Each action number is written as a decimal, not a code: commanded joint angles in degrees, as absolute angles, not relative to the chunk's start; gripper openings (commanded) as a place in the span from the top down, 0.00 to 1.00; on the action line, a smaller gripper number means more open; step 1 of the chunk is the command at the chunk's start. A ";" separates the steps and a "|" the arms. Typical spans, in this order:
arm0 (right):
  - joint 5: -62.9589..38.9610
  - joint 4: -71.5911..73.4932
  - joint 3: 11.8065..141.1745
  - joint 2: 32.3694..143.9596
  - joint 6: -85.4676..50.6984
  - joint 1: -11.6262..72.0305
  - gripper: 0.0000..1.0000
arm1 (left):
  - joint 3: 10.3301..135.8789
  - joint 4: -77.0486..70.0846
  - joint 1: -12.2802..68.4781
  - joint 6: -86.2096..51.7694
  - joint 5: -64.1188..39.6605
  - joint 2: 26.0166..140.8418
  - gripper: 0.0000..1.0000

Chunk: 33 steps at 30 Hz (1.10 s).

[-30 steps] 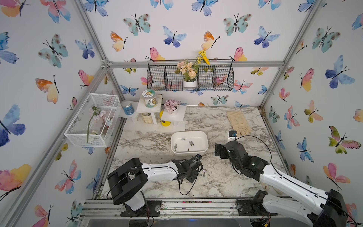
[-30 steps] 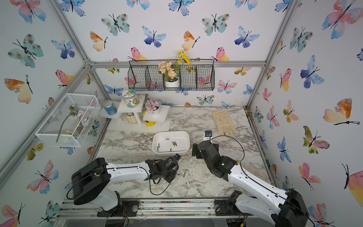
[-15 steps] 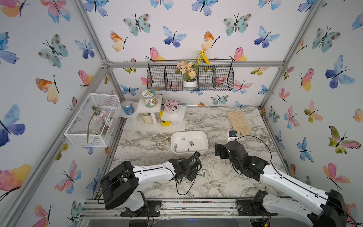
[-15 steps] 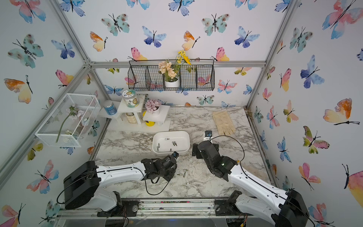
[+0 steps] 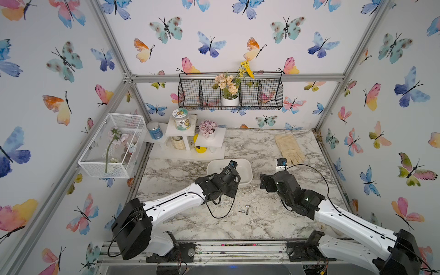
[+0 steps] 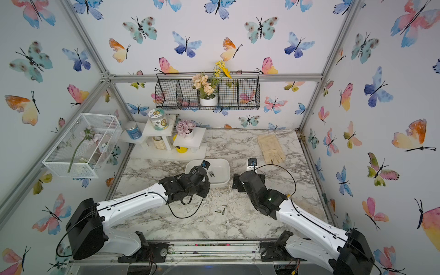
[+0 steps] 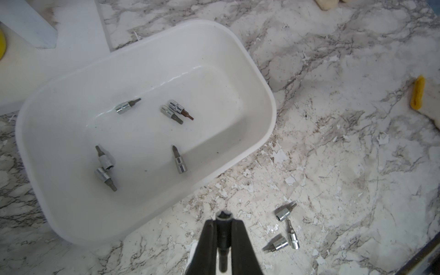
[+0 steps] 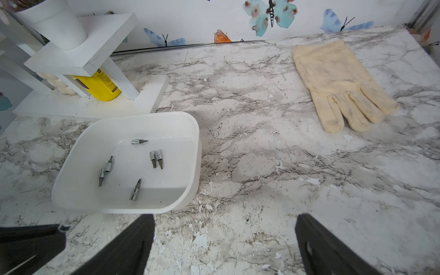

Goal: Put the bit on the desktop into the storage box
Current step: Pick up the screwdriver bit from the center of the board, then place the screwdriver bit in the storage box.

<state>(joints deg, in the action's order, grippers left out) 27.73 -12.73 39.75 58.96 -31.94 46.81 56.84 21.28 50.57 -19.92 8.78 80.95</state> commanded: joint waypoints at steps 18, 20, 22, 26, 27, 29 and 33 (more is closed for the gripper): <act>17.91 -14.23 39.35 63.55 -27.25 46.49 0.03 | 63.81 13.32 39.39 -17.31 9.34 97.92 0.85; 16.08 -14.55 39.64 64.10 -26.88 46.49 0.03 | 64.13 13.18 39.29 -17.57 9.32 98.33 0.76; 14.36 -14.50 39.77 64.74 -26.40 46.49 0.03 | 64.33 13.27 39.28 -17.58 9.10 98.39 0.67; 11.46 -15.34 40.83 67.08 -25.19 46.49 0.04 | 64.12 13.69 39.29 -18.01 9.37 96.56 0.47; 10.45 -15.83 41.31 67.86 -24.89 46.49 0.04 | 64.03 14.03 39.29 -18.09 9.69 95.67 0.44; 8.50 -16.62 42.12 69.36 -24.60 46.49 0.06 | 63.81 14.62 39.28 -18.24 9.93 93.61 0.39; 4.87 -17.87 43.22 71.92 -24.61 46.59 0.09 | 62.21 15.59 39.29 -19.47 10.09 87.71 0.25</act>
